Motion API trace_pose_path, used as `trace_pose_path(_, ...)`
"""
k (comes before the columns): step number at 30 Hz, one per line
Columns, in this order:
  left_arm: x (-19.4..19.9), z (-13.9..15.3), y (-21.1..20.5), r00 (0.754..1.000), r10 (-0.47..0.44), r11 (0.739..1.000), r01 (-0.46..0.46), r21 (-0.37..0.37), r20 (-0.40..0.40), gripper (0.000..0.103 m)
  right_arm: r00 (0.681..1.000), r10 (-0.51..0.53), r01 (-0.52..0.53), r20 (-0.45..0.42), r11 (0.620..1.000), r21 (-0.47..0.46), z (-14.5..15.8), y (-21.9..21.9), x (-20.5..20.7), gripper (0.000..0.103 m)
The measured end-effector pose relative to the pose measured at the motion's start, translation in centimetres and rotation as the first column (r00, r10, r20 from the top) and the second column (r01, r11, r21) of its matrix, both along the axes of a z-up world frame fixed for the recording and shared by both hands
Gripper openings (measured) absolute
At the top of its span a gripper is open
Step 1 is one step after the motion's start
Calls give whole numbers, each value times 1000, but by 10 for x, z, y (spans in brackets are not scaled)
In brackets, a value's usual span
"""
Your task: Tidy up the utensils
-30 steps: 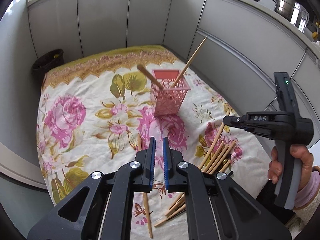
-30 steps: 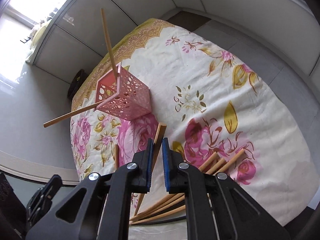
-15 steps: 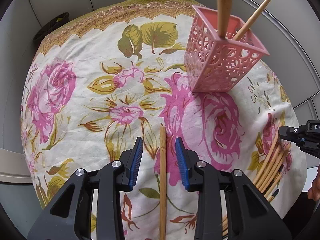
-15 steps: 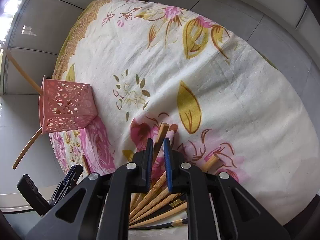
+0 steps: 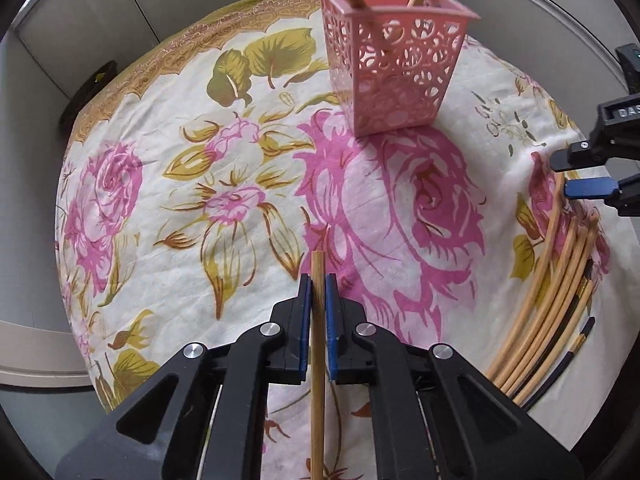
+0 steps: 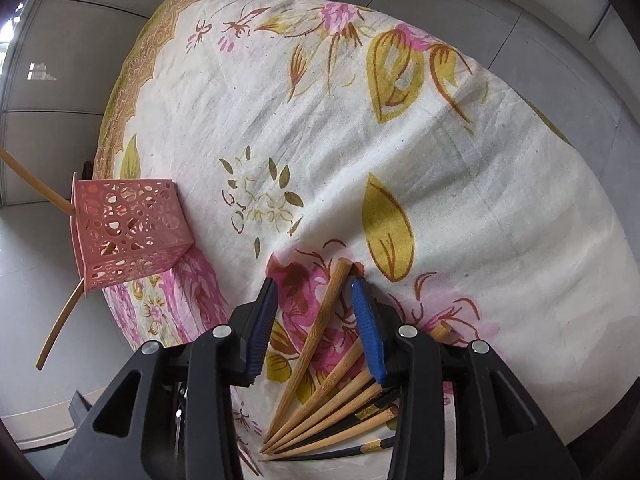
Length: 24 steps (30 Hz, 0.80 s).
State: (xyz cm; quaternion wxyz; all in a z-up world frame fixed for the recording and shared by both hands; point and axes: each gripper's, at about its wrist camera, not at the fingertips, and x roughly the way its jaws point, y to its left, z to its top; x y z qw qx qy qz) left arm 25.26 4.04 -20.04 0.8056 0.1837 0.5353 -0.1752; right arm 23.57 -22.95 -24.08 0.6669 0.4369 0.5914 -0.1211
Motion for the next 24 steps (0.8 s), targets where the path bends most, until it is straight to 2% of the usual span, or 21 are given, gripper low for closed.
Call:
trace_pose_path(1, -4, 8, 4, 1000, 3, 1000, -3, -17, 13, 6, 1000, 8, -8, -12, 999, -45, 2, 3, 3, 22)
trace_pose_path(2, -9, 17, 8, 1000, 4, 999, -4, -34, 27, 6, 999, 31, -34, -26, 993, -112, 4, 9, 6, 12)
trace_pose_path(5, -24, 44, 23, 998, 9, 995, -3, -98, 61, 6, 996, 84, -80, 7, 973, -216, 8, 22, 6, 12)
trace_pose_path(8, -37, 70, 30, 995, 34, 980, -15, -199, 93, 6, 995, 61, -45, 84, 984, -175, 6, 22, -8, 11)
trace_pose_path(10, -40, 86, 34, 992, 47, 964, -13, -266, 121, 6, 982, 70, -42, 174, 987, -157, 16, 24, -19, 11)
trace_pose_path(11, -44, 94, 36, 989, 56, 956, -14, -294, 134, 6, 973, 93, -54, 212, 982, -182, 26, 28, -25, 11)
trace_pose_path(14, -45, 108, 41, 981, 75, 930, -3, -367, 180, 6, 913, 189, -99, 361, 962, -253, 61, 41, -48, 11)
trace_pose_path(16, -55, 117, 44, 973, 89, 924, 0, -383, 213, 6, 869, 236, -119, 435, 953, -279, 82, 48, -65, 11)
trace_pose_path(20, -79, 137, 45, 954, 108, 916, 13, -400, 279, 6, 797, 304, -144, 521, 935, -325, 113, 62, -86, 10)
trace_pose_path(24, -102, 151, 45, 939, 116, 908, 32, -417, 325, 6, 709, 414, -151, 570, 879, -452, 143, 81, -114, 4)
